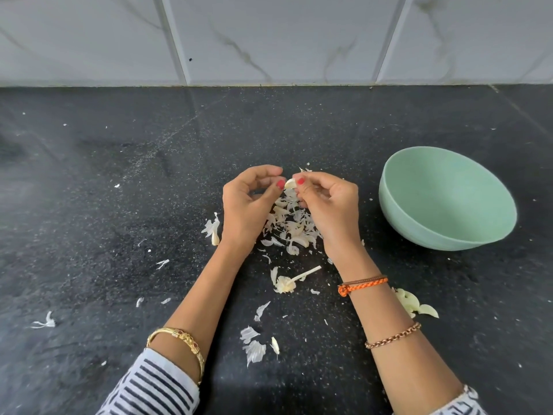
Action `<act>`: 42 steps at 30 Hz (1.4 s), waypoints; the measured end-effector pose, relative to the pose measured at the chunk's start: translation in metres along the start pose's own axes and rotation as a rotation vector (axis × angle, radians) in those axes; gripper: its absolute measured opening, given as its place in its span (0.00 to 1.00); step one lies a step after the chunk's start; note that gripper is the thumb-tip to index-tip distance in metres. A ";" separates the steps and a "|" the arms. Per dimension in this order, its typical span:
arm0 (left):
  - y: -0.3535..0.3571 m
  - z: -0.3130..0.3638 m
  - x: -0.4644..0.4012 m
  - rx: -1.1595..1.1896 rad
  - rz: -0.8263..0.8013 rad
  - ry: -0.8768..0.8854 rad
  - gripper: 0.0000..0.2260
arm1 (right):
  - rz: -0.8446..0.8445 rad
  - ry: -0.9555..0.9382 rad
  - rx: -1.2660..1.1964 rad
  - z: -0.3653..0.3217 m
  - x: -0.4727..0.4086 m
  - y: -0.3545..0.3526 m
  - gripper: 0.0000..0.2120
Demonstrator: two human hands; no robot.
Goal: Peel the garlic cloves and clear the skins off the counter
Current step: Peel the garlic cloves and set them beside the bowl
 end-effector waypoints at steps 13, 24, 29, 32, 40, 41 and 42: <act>0.011 -0.005 0.002 0.229 -0.049 -0.068 0.07 | -0.031 -0.014 -0.040 -0.001 0.002 0.008 0.04; 0.014 -0.009 0.000 0.407 -0.112 -0.141 0.06 | -0.068 -0.121 0.083 -0.008 0.002 0.009 0.05; 0.013 -0.008 0.000 0.386 -0.063 -0.094 0.08 | -0.017 -0.216 0.214 -0.015 0.004 0.007 0.07; 0.011 -0.011 -0.001 0.380 -0.039 -0.102 0.11 | 0.037 -0.268 0.282 -0.020 0.008 0.007 0.07; 0.011 -0.009 0.000 0.279 -0.039 -0.116 0.12 | 0.198 -0.540 0.493 -0.039 0.019 0.007 0.05; 0.010 -0.010 0.000 0.264 -0.031 -0.124 0.10 | 0.226 -0.549 0.490 -0.039 0.020 0.004 0.06; 0.009 -0.011 0.001 0.259 -0.026 -0.129 0.09 | 0.228 -0.532 0.458 -0.037 0.018 0.000 0.06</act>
Point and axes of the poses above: each hand's wrist, its own x-axis away from the middle knuckle, its own y-axis out of the palm, z = x × y, the point moved 9 cm from there along -x, towards the middle knuckle, and after that the axes turned 3 degrees about x, right-handed, at the moved point
